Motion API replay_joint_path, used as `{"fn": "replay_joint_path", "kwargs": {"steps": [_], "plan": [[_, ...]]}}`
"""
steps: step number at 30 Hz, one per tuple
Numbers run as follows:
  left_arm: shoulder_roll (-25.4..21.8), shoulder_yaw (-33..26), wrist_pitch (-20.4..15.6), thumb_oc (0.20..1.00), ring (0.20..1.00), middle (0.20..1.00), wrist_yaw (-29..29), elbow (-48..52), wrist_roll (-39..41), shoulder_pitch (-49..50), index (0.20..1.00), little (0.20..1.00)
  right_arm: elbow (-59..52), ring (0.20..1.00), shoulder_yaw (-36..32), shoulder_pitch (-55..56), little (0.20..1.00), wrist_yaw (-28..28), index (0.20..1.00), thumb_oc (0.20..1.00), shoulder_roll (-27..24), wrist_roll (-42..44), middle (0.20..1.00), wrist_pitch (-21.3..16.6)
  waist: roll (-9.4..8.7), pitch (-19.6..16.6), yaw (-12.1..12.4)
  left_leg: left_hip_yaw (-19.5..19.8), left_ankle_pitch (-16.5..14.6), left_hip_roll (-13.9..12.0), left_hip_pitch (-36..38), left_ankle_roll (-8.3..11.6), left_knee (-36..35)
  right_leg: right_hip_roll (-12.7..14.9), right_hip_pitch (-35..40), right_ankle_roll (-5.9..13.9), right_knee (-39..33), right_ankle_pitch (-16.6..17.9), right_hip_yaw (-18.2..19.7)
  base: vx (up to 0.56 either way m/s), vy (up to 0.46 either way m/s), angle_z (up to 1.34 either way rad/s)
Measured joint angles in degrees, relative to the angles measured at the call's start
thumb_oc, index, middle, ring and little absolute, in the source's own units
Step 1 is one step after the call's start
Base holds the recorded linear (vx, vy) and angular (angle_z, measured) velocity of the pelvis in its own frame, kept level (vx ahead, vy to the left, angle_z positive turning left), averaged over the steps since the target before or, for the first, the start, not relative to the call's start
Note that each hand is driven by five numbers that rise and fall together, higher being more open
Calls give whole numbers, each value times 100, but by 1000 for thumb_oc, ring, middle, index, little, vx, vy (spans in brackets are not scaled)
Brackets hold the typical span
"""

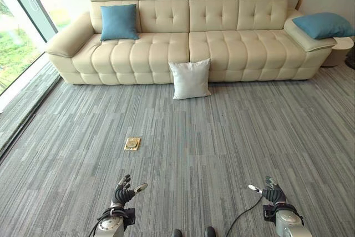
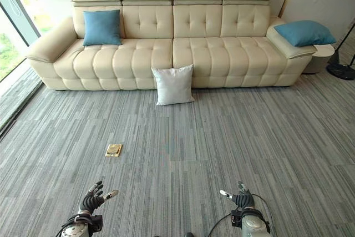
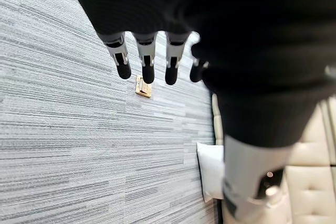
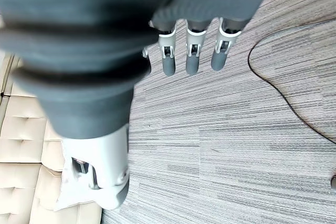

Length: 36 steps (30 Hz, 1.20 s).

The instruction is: Pick up all the scattered cushions and arrange them neatly on the sofa.

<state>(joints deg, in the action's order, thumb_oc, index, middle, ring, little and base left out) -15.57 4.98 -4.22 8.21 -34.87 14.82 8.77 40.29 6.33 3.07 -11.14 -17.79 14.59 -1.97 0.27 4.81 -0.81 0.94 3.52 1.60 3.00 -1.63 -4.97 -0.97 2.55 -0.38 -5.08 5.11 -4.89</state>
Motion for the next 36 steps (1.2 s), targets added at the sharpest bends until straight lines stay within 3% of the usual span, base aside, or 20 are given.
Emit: {"fn": "replay_joint_path", "kwargs": {"steps": [4, 18, 20, 22, 24, 25, 26, 27, 30, 34, 35, 36], "plan": [[-4, 0, 13, 1000, 1000, 1000, 20, -15, 0, -28, 1000, 1000, -16, 1000, 102, -22, 1000, -1, 1000, 1000, -8, -122, 1000, 23, -22, 26, 3, -9, -3, 0, -175, 54, 2, 1, -181, 14, 0, 21, 12, 9, -2, 0], [-18, 47, 114, 1000, 1000, 1000, 80, -27, -23, -231, 1000, 1000, -153, 1000, 429, -229, 1000, 8, 1000, 1000, -20, -566, 1000, 135, 6, 379, 31, -119, 18, 24, -387, -43, 37, 24, -429, 9, 44, 45, 67, 52, 71, -4], [-25, 75, 114, 1000, 1000, 1000, 80, -31, -23, -280, 1000, 1000, -144, 1000, 402, -277, 1000, 6, 1000, 1000, -37, -568, 1000, 135, 55, 476, 35, -106, -24, 20, -383, -102, 1, 33, -594, 67, 418, -45, 62, 24, 154, -5], [-23, 174, 113, 1000, 1000, 1000, 88, -214, -19, -455, 1000, 1000, -138, 1000, 402, -374, 1000, 7, 1000, 1000, -85, -617, 1000, 140, 216, 719, -23, -45, -95, -52, -370, -180, 5, 71, -1421, 501, 2164, -393, 23, 122, 96, 2], [-41, 174, 114, 1000, 1000, 1000, 101, -243, -16, -546, 1000, 1000, -138, 1000, 439, -306, 1000, 6, 1000, 1000, -71, -666, 1000, 178, 128, 813, -57, 27, -147, 31, -262, -281, 46, 226, -1932, 657, 3190, -629, -2, 283, 8, 14], [-31, 165, 114, 1000, 1000, 1000, 138, -315, -10, -589, 1000, 1000, -210, 1000, 442, -282, 1000, 13, 1000, 1000, -56, -677, 1000, 238, 31, 902, -34, 78, -223, 98, -249, -347, 107, 351, -2415, 627, 4108, -941, -25, 253, -83, 17], [-45, 175, 120, 1000, 1000, 1000, 129, -365, -10, -599, 1000, 1000, -252, 1000, 442, -283, 1000, 21, 1000, 1000, -49, -676, 1000, 249, 54, 923, -27, 97, -234, 84, -281, -354, 129, 398, -2464, 624, 3939, -1088, -76, 270, -118, 19], [-58, 177, 120, 1000, 1000, 1000, 124, -355, -2, -616, 1000, 1000, -310, 1000, 432, -262, 1000, 27, 1000, 1000, -55, -676, 1000, 247, -19, 938, -74, 99, -247, 103, -264, -336, 132, 509, -2597, 670, 3338, -1137, -275, 383, -180, 18], [-116, 164, 125, 1000, 1000, 1000, 141, -371, 4, -740, 1000, 1000, -317, 1000, 430, -291, 1000, 11, 1000, 1000, -44, -756, 1000, 253, -113, 964, -123, 209, -360, 115, -234, -285, 215, 632, -2587, 769, 1714, -919, -462, 255, -143, 20], [-120, 214, 115, 1000, 1000, 1000, 121, -183, -1, -571, 1000, 1000, -239, 1000, 437, -78, 1000, 12, 1000, 1000, -6, -790, 1000, 247, -269, 854, -200, 328, -687, 102, 285, -196, 154, 628, -2094, 500, 1417, -595, -482, 286, -184, 27], [-118, 289, 117, 1000, 1000, 1000, 88, -122, 1, -479, 1000, 1000, -30, 1000, 413, -51, 1000, 38, 1000, 1000, 3, -788, 1000, 255, -259, 783, -177, 293, -899, 9, 319, 12, 581, 521, -1951, 276, 1462, -600, -471, 335, -240, 35], [-135, 357, 114, 1000, 1000, 1000, 43, -120, -1, -449, 1000, 1000, -10, 1000, 387, 0, 1000, 48, 1000, 1000, -16, -787, 1000, 248, -267, 740, -180, 303, -1089, 20, 134, 166, 1124, 450, -1794, 268, 1308, -343, -499, 214, -172, 36]]}}
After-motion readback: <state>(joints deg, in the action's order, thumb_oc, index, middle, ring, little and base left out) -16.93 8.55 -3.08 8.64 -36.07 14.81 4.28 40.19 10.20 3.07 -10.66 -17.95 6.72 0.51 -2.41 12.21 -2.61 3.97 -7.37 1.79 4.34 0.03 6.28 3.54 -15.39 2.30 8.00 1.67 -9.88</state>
